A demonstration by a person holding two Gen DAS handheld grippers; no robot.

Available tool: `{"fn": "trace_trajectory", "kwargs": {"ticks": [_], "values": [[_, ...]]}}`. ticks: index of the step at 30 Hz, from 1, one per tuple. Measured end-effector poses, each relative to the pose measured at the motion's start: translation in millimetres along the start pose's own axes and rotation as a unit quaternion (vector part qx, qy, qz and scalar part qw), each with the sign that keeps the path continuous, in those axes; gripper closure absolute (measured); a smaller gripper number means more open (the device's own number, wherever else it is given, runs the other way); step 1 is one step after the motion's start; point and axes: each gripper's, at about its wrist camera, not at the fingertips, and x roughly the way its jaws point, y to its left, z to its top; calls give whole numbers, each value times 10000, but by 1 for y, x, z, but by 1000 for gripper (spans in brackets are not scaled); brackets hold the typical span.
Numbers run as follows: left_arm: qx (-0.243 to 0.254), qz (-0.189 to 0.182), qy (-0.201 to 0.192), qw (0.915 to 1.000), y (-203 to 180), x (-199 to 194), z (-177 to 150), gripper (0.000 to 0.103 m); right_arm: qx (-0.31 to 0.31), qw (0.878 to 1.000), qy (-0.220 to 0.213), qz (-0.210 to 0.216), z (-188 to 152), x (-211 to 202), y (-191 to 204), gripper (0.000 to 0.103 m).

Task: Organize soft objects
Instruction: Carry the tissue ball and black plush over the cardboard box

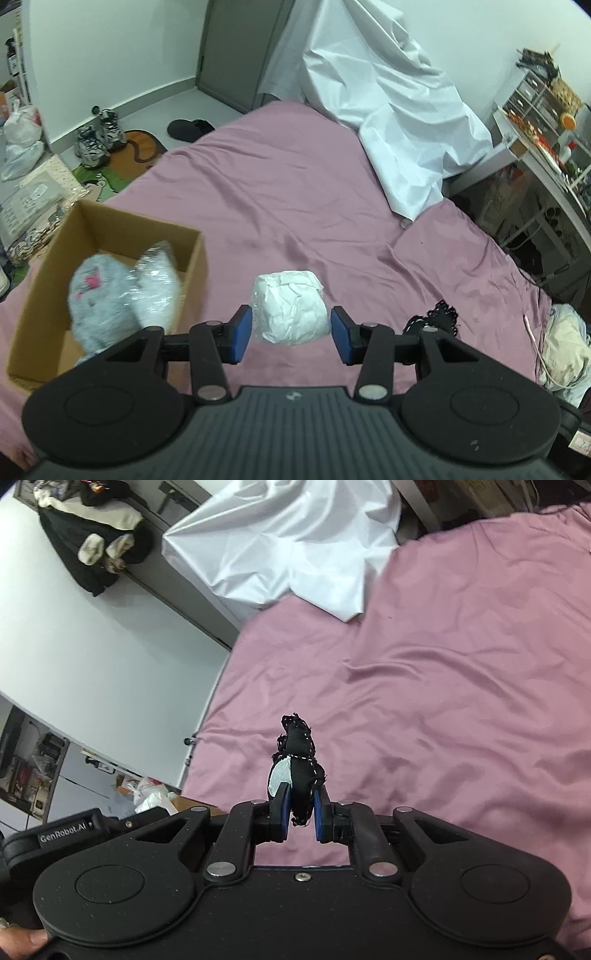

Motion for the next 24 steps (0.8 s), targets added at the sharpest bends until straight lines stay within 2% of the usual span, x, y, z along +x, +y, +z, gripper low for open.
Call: {"fn": "trace_trajectory", "kwargs": {"ticks": [13,24], "values": [[-365,10,-359,9987,46,-49,4,58,-565,9981,-55,225,-8,-15,60,90],[-717,48,-421,9965,95,-63,5,58,-886,9955,50,318,-25,-8,105,90]]}}
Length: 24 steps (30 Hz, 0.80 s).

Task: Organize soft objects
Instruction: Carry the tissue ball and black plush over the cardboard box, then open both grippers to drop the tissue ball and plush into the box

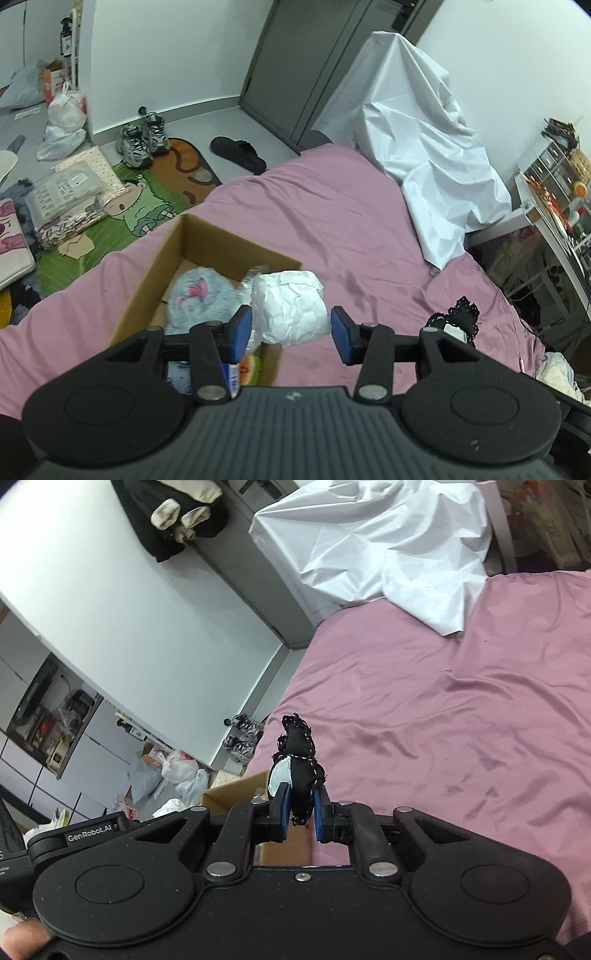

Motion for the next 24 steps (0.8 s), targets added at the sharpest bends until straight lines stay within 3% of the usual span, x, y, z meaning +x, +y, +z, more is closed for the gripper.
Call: {"fn": "trace_trajectory", "kwargs": {"ticks": [18,24], "values": [[-509,230,347,9978,69,13,-4,57,-310,9989,343,72,-20,37,62,90],[-573,435,538,9960,81,20,-6,46,-323,9982,504,104,-28,49,76,89]]}}
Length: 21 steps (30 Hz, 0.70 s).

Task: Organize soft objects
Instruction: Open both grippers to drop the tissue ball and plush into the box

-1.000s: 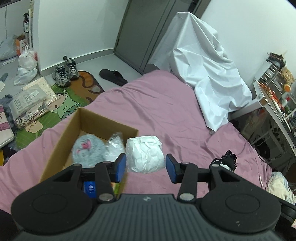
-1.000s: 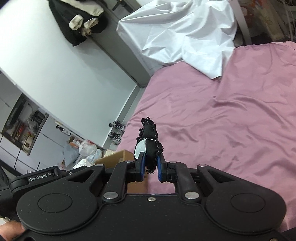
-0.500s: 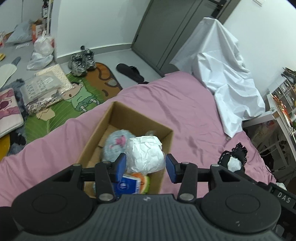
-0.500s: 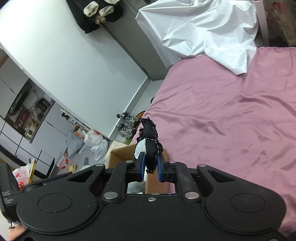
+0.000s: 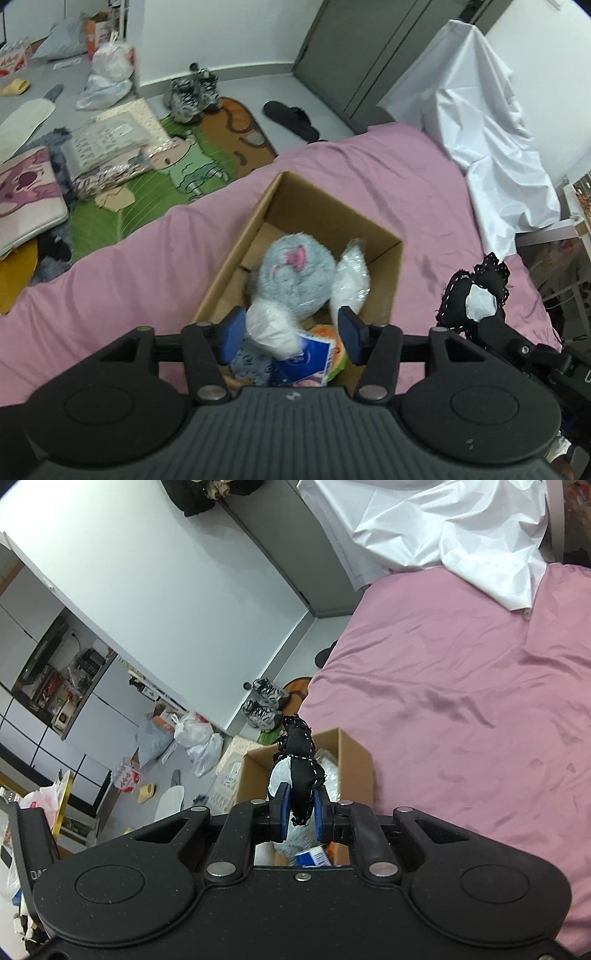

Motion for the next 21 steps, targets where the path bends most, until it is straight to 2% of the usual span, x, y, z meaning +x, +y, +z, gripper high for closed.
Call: {"fn": "trace_trajectory", "kwargs": {"ticks": [5,13,15,17,19,21], "values": [[-42,82,-114,9999,8,-8,4,32,49,9997,189,157,-5,10,12,88],[-86,230,-305,9992,18,-25,17,24,-72,9988,353,343,-10,19,33,85],[-68,240,-314,9992,19,-29,18,22,34,9975,460,534,-11,21,36,81],[-45,261,-317,9991,19,-32,19,21,51,9967,510,633,-12,21,37,66],[-13,304,-311,9991,18,-35,19,20,11,9975,454,545,-13,17,38,52],[32,336,-310,9989,17,-38,18,20,62,9977,437,516,-13,12,36,50]]}}
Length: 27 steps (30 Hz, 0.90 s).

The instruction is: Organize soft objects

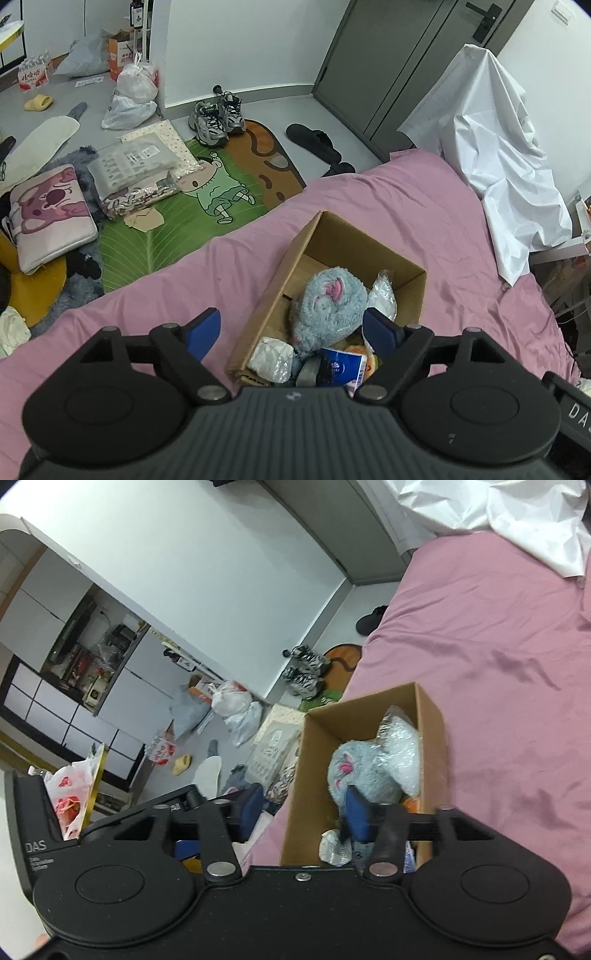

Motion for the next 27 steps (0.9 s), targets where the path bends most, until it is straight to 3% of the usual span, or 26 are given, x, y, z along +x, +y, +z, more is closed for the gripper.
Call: {"fn": "trace_trajectory", "kwargs": {"ticks": [3,8,11,27], "values": [[93,40,9,9999,-3,-6,-3,18,-4,9999,-66,-79,-2,-10,-3,47],[412,180,-15,9990,-11,-18,-11,13,-116,9986,-261,-438,-7,-40,-7,23],[612,174,16,9980,-17,-25,-16,12,-197,9974,-359,-588,-10,-55,-9,14],[1295,87,-167,9914,-43,-67,-47,11,-495,9919,-541,-1041,-20,-112,-16,0]]}}
